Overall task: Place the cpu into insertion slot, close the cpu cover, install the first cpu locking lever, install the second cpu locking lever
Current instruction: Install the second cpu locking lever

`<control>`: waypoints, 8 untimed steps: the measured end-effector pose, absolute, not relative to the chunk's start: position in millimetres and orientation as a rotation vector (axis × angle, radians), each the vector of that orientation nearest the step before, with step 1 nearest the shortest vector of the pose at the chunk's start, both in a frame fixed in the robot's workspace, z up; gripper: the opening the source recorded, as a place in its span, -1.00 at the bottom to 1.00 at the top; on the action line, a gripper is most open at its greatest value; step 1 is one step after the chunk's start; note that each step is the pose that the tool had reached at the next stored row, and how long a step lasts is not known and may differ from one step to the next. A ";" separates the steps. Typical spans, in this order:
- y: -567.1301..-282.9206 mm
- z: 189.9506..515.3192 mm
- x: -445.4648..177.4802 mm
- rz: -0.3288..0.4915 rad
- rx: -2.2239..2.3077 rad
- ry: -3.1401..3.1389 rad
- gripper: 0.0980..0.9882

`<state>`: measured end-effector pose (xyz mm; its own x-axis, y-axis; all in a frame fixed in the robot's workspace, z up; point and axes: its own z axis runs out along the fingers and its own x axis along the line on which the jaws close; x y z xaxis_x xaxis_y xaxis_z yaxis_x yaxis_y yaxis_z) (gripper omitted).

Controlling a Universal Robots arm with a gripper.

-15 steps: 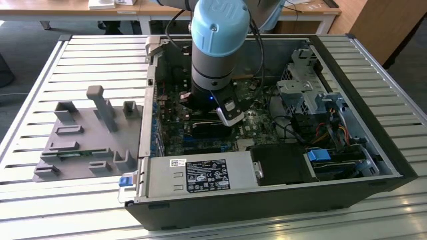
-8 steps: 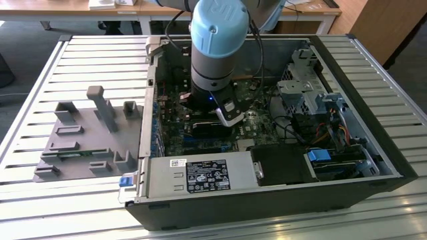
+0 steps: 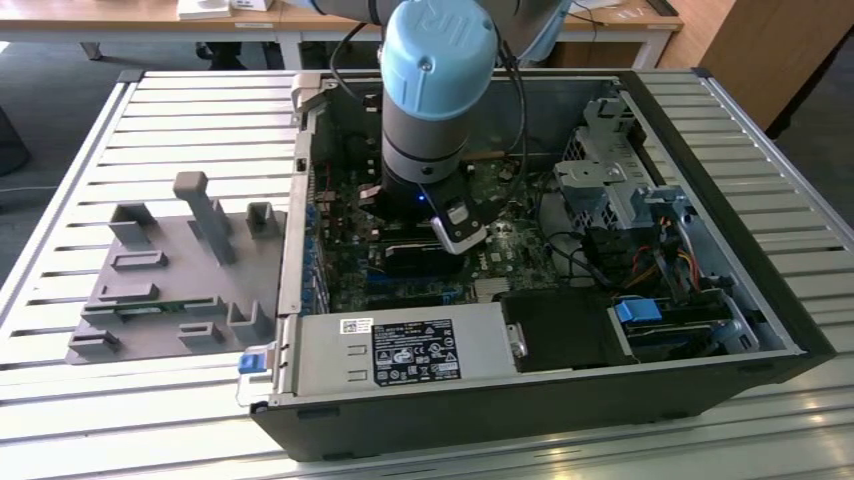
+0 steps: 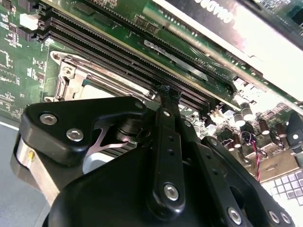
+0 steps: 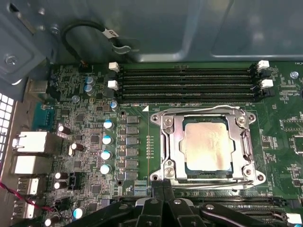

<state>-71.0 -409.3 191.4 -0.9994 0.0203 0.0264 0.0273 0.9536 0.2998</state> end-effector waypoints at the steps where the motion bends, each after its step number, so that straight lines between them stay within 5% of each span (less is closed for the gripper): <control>1: -409.1 191.3 -71.0 -0.476 -0.037 -3.082 -0.98; 8: -406.8 189.9 -72.4 -0.490 -0.037 -3.080 -0.98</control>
